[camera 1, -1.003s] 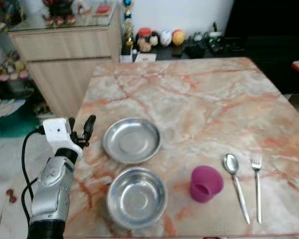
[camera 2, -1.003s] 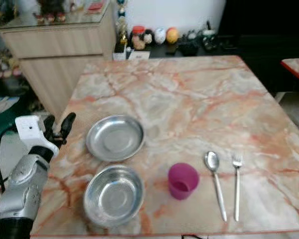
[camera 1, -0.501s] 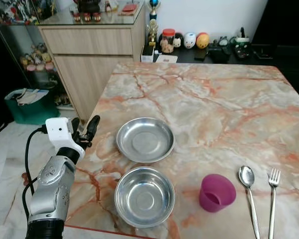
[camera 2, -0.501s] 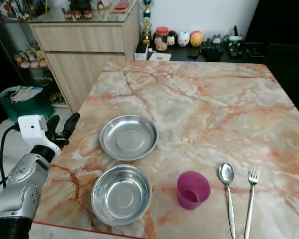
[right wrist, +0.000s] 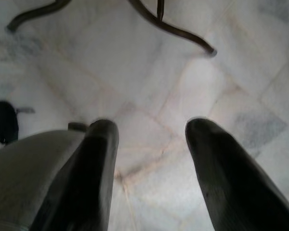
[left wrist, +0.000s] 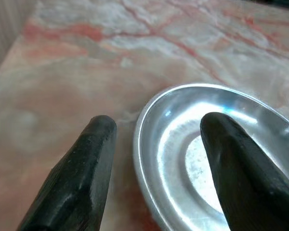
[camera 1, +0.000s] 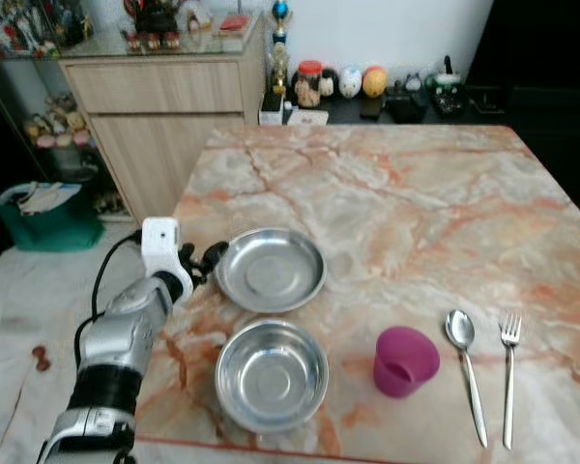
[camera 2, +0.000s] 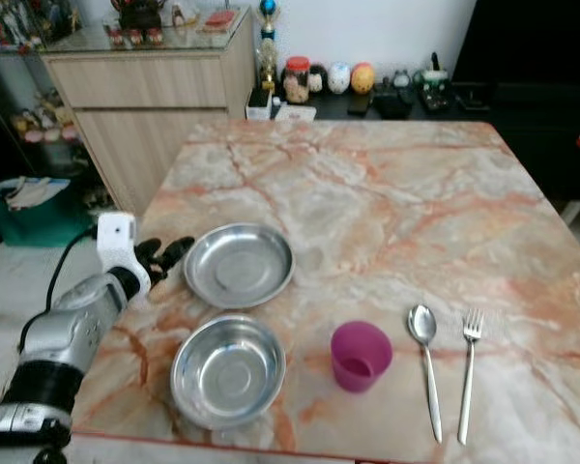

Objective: Setting the table

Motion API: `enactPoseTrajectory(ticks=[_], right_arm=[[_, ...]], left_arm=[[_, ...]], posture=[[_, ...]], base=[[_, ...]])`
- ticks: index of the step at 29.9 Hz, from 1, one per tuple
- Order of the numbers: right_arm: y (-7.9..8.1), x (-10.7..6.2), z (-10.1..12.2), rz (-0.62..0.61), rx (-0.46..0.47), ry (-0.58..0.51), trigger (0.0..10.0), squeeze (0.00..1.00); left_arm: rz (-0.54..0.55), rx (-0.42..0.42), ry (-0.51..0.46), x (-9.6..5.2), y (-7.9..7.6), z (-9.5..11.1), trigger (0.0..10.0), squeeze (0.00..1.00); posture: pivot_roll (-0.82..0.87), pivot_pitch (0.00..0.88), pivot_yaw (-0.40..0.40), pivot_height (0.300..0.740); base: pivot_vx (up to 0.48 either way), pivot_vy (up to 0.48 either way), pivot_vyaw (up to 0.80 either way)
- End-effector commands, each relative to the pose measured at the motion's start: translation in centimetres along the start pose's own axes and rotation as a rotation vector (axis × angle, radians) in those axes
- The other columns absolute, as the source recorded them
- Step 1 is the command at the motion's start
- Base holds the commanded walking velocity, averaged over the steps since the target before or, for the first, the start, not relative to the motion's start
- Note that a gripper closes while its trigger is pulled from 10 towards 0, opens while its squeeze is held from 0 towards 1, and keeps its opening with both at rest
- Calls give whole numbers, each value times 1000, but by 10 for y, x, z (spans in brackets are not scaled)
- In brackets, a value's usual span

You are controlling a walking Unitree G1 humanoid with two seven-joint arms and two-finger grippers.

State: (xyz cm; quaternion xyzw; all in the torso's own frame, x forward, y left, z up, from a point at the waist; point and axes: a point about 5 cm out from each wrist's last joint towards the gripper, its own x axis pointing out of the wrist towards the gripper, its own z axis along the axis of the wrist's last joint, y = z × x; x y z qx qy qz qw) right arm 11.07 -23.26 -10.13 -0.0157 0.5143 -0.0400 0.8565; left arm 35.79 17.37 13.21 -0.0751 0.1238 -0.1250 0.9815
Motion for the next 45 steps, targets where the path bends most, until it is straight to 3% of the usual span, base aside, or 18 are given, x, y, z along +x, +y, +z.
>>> enactPoseTrajectory(ticks=[1,12,22,23,24,25,29,30,39,45], right_arm=[[1,0,1,-2,7,-4,10000,0],[1,0,1,-8,18,-9,10000,0],[2,1,2,-6,14,-9,10000,0],[2,1,2,-7,15,-9,10000,0],[2,1,2,-7,15,-9,10000,0],[2,1,2,-7,15,-9,10000,0],[2,1,2,-8,14,-8,10000,0],[1,1,2,-8,14,-8,10000,0],[1,0,1,-9,9,-7,10000,0],[1,1,2,-7,7,-9,10000,0]], left_arm=[[8,22,41,6,-3,-2,10000,0],[52,61,95,14,-1,-5,10000,0],[154,66,111,15,14,-11,10000,0],[174,38,112,15,16,-12,10000,373],[181,31,112,15,17,-12,10000,373],[187,17,111,15,18,-13,10000,1000],[193,-9,108,16,18,-14,10000,1000],[188,-12,111,16,18,-15,10000,0],[126,-32,124,17,13,-17,10000,0],[44,13,139,18,5,-16,10000,0]], posture=[[-35,0,29,732],[-42,0,36,732],[-47,0,40,732],[-48,0,39,732],[-49,0,38,732],[-51,0,38,732],[-49,0,36,732],[-52,0,36,732],[-52,0,34,732],[-48,0,31,732]], base=[[0,0,0],[0,0,0],[0,0,0],[0,0,0],[0,0,0],[0,0,0],[0,0,0],[0,0,0],[0,0,0],[0,0,0]])
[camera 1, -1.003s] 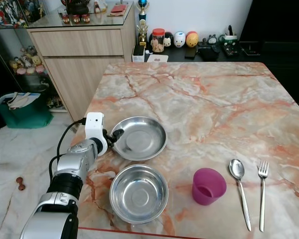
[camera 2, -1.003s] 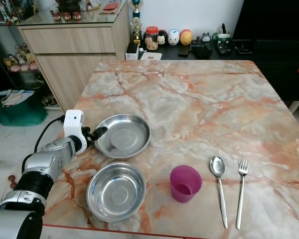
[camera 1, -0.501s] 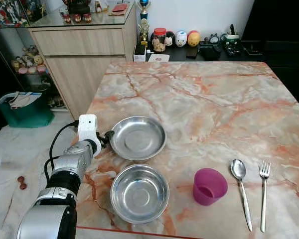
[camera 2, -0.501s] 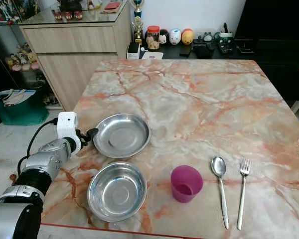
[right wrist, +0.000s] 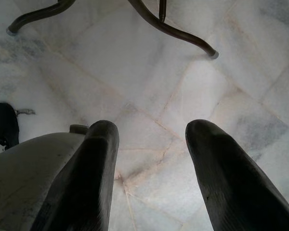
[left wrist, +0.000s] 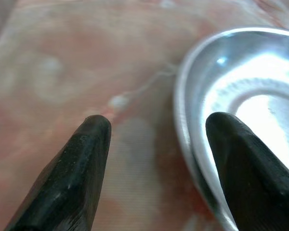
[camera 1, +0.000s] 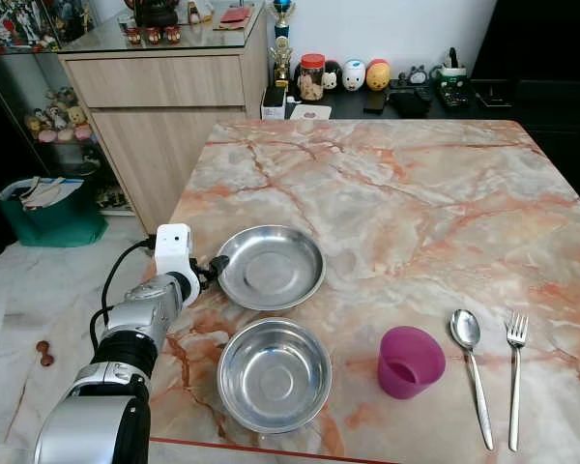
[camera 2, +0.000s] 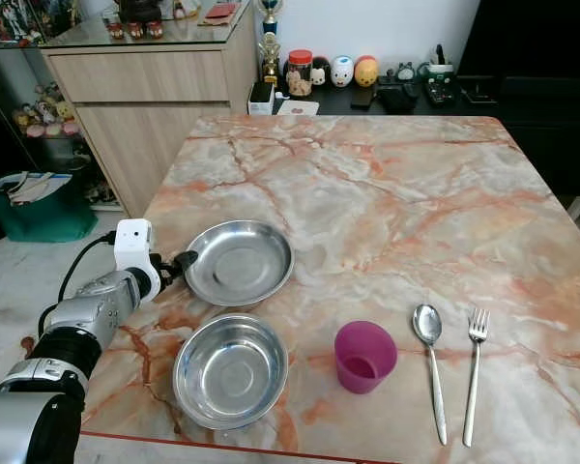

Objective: Setting the table

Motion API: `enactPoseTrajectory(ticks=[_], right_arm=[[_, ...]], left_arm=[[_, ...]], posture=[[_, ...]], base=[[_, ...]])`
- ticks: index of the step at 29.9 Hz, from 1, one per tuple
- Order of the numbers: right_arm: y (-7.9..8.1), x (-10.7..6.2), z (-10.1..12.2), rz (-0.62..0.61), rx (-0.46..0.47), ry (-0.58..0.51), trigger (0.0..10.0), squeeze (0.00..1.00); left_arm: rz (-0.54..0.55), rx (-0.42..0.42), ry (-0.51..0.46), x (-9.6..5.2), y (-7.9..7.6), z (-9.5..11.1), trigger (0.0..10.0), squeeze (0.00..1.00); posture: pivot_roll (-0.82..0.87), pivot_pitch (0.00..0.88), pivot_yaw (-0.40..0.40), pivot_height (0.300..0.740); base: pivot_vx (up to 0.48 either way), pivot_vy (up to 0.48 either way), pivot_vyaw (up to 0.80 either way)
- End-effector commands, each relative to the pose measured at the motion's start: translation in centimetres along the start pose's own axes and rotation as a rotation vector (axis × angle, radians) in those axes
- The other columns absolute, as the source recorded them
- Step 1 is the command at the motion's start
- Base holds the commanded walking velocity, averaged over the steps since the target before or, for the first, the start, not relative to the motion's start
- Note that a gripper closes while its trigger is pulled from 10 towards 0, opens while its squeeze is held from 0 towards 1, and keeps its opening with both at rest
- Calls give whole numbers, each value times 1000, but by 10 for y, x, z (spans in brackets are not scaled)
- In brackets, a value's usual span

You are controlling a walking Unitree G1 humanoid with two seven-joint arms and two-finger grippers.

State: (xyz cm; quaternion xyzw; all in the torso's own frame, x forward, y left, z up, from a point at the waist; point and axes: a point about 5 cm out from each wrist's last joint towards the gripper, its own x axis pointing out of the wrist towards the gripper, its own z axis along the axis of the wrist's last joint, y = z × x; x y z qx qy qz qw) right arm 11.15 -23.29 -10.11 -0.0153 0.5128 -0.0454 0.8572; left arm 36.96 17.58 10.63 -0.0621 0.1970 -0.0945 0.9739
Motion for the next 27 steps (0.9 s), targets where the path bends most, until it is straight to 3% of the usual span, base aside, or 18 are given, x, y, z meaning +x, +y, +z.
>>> enactPoseTrajectory(ticks=[1,22,23,25,27], right_arm=[[1,0,1,2,1,-6,10000,0],[1,0,1,2,11,-2,10000,0],[1,0,1,2,10,-2,10000,0],[1,0,1,2,10,-2,10000,0],[1,0,1,2,9,-2,10000,0]], left_arm=[[-31,18,-3,0,-4,5,10000,0],[-42,102,85,1,-10,-10,10000,0],[-43,106,88,2,-10,-10,4000,0],[-43,109,89,2,-10,-10,4000,0],[-40,107,90,2,-10,-11,1804,0]], posture=[[-48,0,31,732],[-52,0,38,732],[-55,0,39,732],[-54,0,38,732],[-52,0,38,732]], base=[[0,0,0],[0,0,0],[0,0,0],[0,0,0],[0,0,0]])
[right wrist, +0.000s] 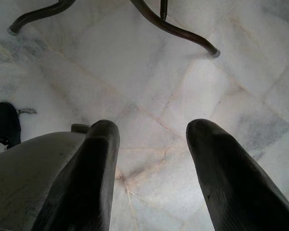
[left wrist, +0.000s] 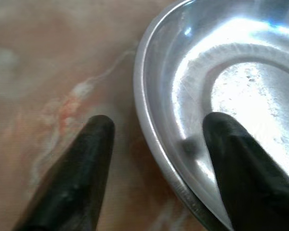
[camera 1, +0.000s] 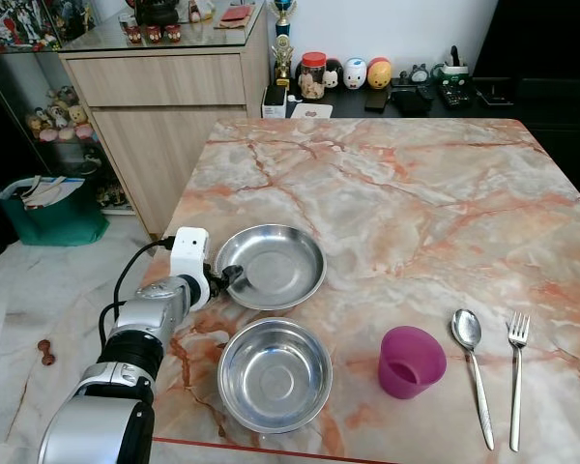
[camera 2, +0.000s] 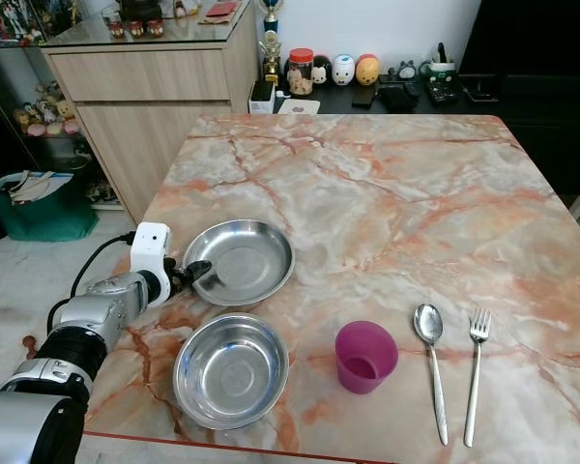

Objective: Setting the table

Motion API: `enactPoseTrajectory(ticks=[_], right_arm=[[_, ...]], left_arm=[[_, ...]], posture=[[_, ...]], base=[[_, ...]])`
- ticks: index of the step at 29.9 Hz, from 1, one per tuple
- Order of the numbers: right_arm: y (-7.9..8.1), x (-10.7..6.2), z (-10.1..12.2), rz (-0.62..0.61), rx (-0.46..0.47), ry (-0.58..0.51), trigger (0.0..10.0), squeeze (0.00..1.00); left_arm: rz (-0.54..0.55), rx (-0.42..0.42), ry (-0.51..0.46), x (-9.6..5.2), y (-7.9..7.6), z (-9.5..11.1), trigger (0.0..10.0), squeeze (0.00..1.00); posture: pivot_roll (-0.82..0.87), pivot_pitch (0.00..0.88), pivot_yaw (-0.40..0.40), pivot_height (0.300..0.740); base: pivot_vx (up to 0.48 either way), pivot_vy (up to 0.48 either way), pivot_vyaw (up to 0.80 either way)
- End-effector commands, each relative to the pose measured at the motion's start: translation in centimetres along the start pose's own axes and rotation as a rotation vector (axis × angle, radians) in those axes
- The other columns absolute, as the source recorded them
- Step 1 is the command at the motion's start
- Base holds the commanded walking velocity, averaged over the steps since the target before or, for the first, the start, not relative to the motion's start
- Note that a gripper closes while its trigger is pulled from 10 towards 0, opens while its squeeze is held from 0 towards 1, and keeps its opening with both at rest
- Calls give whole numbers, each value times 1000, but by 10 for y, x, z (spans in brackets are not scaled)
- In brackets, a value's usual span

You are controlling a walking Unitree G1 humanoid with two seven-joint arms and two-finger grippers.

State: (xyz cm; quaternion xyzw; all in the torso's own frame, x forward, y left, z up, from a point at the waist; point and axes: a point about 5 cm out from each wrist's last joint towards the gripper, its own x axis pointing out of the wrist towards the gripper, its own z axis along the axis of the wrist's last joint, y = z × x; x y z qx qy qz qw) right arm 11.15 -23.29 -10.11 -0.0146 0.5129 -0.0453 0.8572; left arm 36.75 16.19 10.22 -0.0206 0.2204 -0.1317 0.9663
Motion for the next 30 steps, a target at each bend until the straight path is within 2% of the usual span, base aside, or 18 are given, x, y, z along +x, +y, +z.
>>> enactPoseTrajectory(ticks=[1,5,6,9,11,12,30], right_arm=[[1,0,1,1,8,-2,10000,0],[1,0,1,1,8,-2,10000,0],[1,0,1,1,8,-2,10000,0],[1,0,1,2,8,-2,10000,0],[1,0,1,5,6,-2,10000,0],[1,0,1,6,6,-1,10000,0],[1,0,1,10,1,0,10000,0]], left_arm=[[16,13,30,-1,3,-6,0,0],[19,12,31,-1,3,-6,0,0],[19,12,31,-1,3,-6,275,0],[23,11,29,-1,4,-6,0,0],[34,9,22,-2,7,-5,392,0],[39,6,20,-2,7,-4,0,0],[61,33,19,-3,8,-4,0,0]], posture=[[-52,0,37,732],[-51,0,37,732],[-50,0,37,732],[-48,0,36,732],[-50,0,39,732],[-47,0,36,732],[-48,0,37,732]], base=[[0,0,0],[0,0,0],[0,0,0],[0,0,0],[0,0,0],[0,0,0],[0,0,0]])
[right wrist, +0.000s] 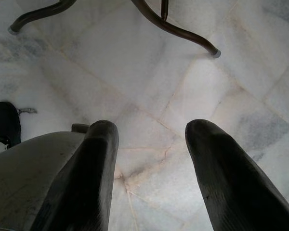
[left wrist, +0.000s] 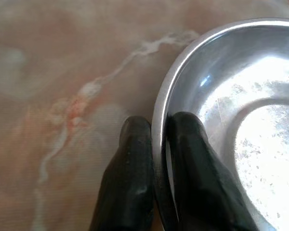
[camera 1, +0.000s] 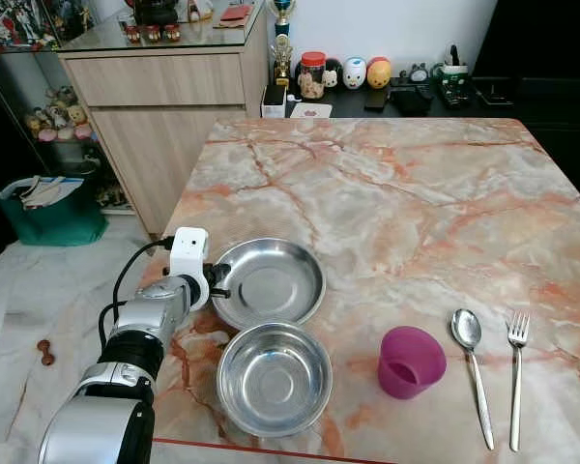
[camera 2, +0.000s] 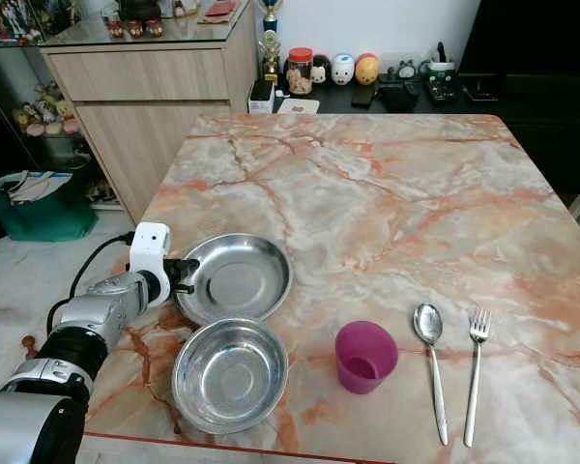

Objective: Setting the table

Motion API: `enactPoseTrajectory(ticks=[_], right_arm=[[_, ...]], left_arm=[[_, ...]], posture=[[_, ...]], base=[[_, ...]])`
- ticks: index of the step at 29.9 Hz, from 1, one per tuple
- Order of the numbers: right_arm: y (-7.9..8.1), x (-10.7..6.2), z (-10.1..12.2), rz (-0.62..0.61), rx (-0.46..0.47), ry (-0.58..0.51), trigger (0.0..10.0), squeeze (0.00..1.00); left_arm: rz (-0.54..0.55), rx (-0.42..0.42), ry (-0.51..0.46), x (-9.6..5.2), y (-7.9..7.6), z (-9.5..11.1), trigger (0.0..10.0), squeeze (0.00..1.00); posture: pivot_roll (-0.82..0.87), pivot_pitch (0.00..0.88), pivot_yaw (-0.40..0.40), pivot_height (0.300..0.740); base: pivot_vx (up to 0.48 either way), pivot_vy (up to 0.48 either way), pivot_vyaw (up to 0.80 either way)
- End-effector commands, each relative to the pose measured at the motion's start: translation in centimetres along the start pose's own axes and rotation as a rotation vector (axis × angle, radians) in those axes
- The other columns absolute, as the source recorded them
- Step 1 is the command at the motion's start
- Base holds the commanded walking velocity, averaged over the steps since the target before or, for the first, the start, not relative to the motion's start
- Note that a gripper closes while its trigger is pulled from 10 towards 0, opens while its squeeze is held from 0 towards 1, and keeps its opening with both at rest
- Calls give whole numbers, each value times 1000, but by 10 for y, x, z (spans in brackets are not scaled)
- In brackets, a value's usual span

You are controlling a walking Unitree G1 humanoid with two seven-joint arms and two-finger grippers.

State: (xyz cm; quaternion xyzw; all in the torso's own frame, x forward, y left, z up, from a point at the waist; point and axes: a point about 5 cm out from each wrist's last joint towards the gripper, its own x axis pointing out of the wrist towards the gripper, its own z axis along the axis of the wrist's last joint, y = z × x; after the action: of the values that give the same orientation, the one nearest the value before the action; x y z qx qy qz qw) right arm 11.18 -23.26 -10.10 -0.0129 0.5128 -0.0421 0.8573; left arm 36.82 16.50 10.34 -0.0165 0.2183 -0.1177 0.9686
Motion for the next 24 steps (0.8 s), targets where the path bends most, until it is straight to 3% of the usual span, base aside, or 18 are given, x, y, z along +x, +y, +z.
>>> enactPoseTrajectory(ticks=[1,8,11,13,16,17,18,19,24], right_arm=[[1,0,1,3,2,0,10000,0],[0,0,0,1,-1,1,10000,0],[0,0,0,0,-3,1,10000,0],[0,0,0,-1,-5,2,10000,0],[0,0,0,0,-5,2,10000,0],[0,0,0,-1,-5,3,10000,0],[0,0,-1,-1,-5,3,10000,0],[0,0,-1,-1,-5,3,10000,0],[0,0,-1,-3,-6,3,10000,0]], left_arm=[[32,31,23,-2,5,-5,0,0],[98,-12,-53,-3,9,1,0,0],[146,-99,-161,-5,14,11,0,0],[151,-221,-276,-9,18,22,0,0],[122,-278,-329,-12,17,26,275,0],[102,-340,-375,-15,18,28,8510,0],[100,-358,-388,-16,19,28,10000,0],[100,-358,-388,-16,19,28,10000,0],[75,-570,-447,-26,29,14,10000,0]], posture=[[-48,0,37,732],[-46,0,35,732],[-49,0,35,732],[-48,0,35,732],[-51,0,36,732],[-50,0,35,732],[-50,0,35,732],[-50,0,35,732],[-46,0,30,732]], base=[[0,0,0],[0,0,0],[0,0,0],[0,0,0],[0,0,0],[0,0,0],[0,0,0],[0,0,0],[0,0,0]])
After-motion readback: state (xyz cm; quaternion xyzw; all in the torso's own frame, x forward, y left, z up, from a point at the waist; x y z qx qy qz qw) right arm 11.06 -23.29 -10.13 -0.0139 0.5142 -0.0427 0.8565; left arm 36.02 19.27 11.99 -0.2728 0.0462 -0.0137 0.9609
